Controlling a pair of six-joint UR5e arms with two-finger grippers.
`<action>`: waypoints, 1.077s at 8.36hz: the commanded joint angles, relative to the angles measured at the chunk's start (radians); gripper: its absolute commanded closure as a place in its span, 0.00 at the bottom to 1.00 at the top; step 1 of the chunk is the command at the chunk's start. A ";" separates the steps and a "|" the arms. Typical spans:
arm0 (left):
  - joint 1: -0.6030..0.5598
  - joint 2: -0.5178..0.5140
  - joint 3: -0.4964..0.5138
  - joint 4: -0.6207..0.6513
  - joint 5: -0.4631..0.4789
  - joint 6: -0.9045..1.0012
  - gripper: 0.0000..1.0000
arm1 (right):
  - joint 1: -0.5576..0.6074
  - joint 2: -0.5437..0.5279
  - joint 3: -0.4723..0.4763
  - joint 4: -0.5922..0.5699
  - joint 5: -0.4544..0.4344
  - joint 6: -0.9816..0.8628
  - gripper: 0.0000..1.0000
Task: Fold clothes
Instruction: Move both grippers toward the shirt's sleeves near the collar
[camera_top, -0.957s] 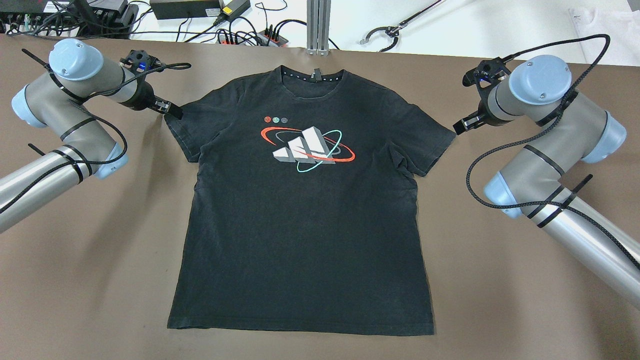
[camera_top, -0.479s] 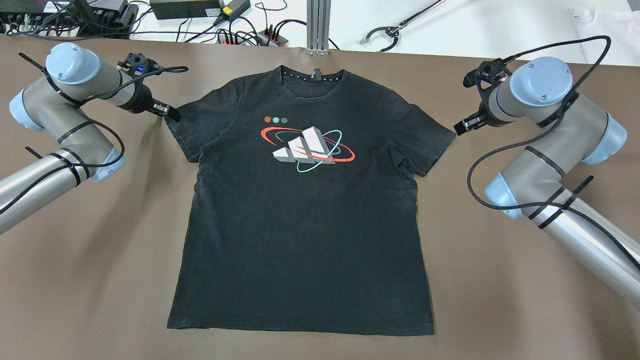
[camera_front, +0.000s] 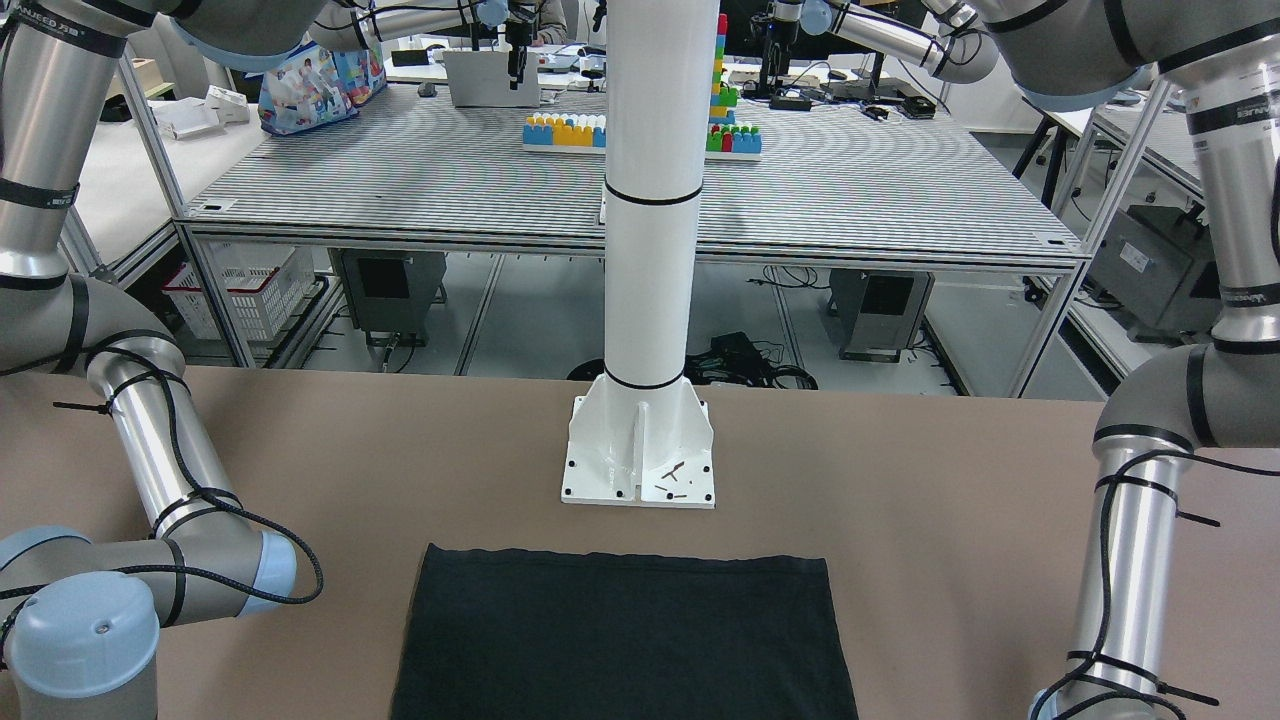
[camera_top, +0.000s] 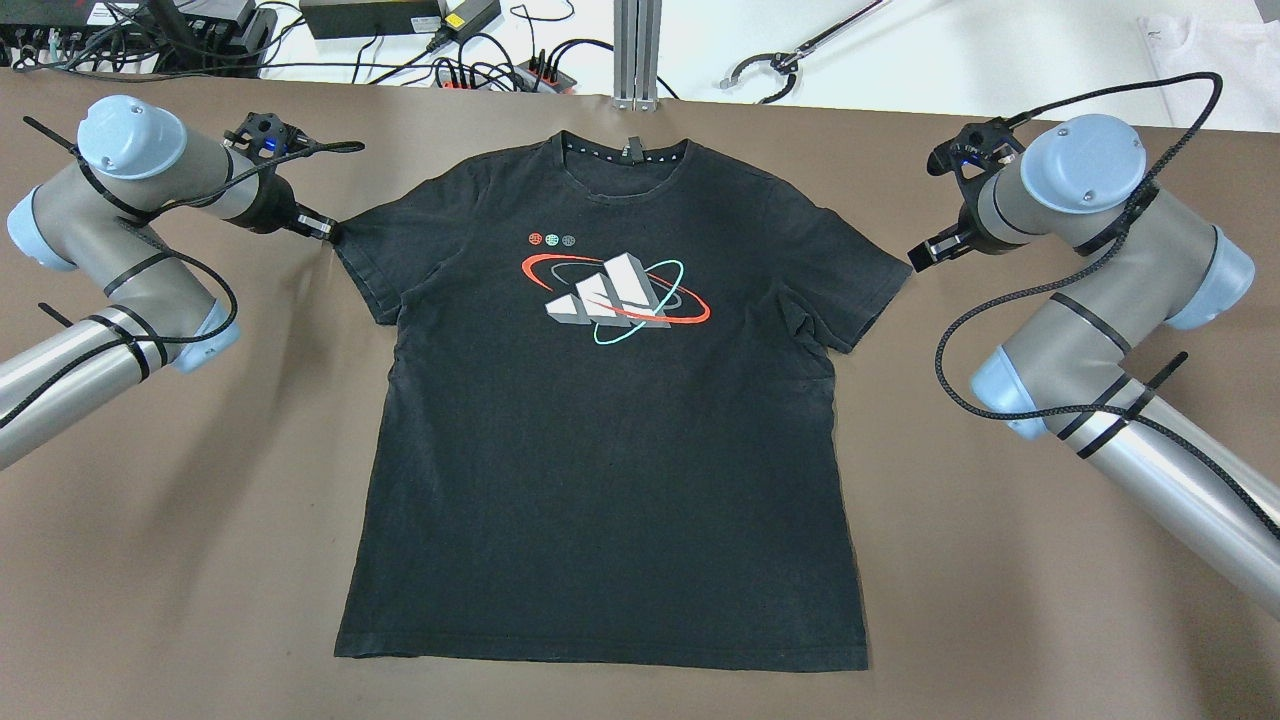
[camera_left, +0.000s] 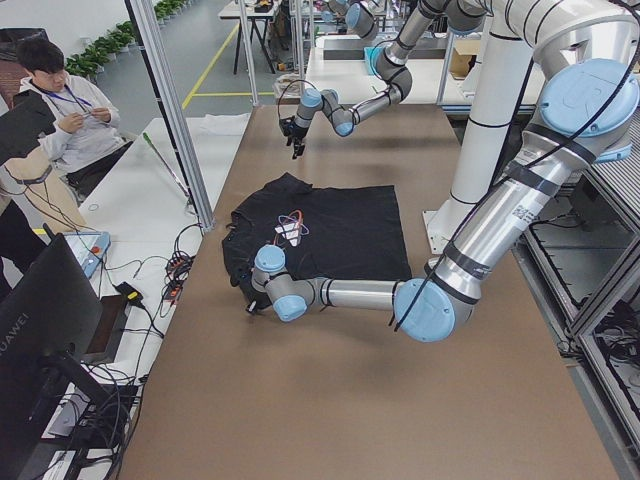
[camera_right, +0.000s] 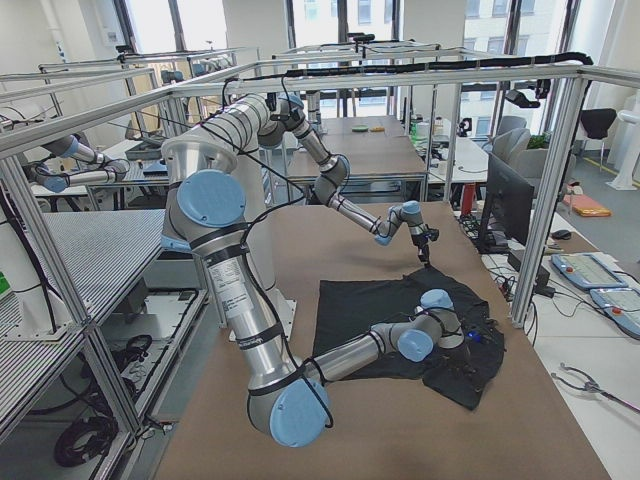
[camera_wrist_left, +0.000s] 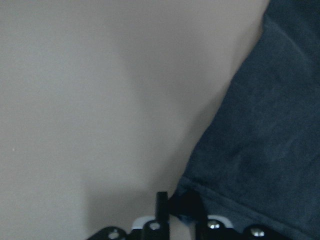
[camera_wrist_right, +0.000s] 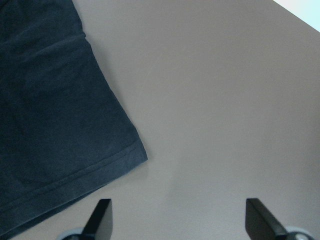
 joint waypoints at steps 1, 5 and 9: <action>0.000 0.021 -0.002 -0.038 -0.001 -0.002 1.00 | 0.000 -0.001 0.001 0.000 0.000 0.001 0.06; 0.000 0.009 -0.126 -0.033 -0.029 -0.216 1.00 | -0.002 -0.004 0.001 0.000 0.000 0.001 0.06; 0.071 -0.066 -0.197 -0.027 0.040 -0.488 1.00 | -0.002 -0.004 0.001 0.009 0.000 0.015 0.06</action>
